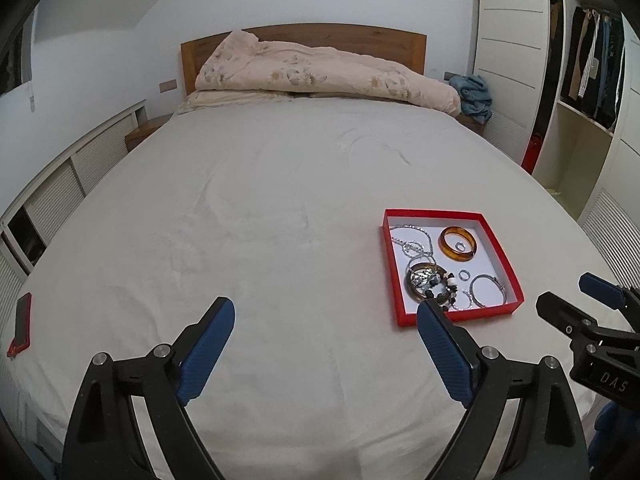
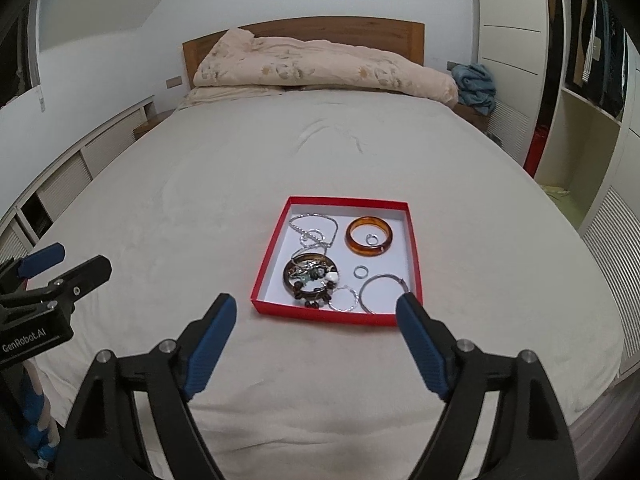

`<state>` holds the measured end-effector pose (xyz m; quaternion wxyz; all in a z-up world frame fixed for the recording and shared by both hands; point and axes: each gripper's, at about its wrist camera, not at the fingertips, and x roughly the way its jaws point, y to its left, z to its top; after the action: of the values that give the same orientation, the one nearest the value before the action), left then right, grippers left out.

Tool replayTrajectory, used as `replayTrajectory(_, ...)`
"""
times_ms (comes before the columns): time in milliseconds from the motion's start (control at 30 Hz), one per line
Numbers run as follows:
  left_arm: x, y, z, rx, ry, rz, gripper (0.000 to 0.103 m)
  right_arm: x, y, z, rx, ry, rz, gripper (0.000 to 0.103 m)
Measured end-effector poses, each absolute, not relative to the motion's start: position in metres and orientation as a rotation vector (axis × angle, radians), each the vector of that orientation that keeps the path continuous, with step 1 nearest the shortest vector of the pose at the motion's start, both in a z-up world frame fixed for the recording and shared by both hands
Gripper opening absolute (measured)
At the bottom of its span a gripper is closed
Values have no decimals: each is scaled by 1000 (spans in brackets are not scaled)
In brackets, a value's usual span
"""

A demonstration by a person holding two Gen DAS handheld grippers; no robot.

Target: Organize jewelry

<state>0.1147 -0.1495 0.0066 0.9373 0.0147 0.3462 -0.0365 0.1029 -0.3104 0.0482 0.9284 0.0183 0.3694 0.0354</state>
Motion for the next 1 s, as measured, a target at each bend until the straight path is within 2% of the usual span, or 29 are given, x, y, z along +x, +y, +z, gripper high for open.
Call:
replayTrajectory(533,120,-127,-13,18,767,-55,93,112,-314,43,32,757,38,82)
replayTrajectory(1000,132,-120,-32,22,820,-44,95,124,-318,13,26,831,19,82)
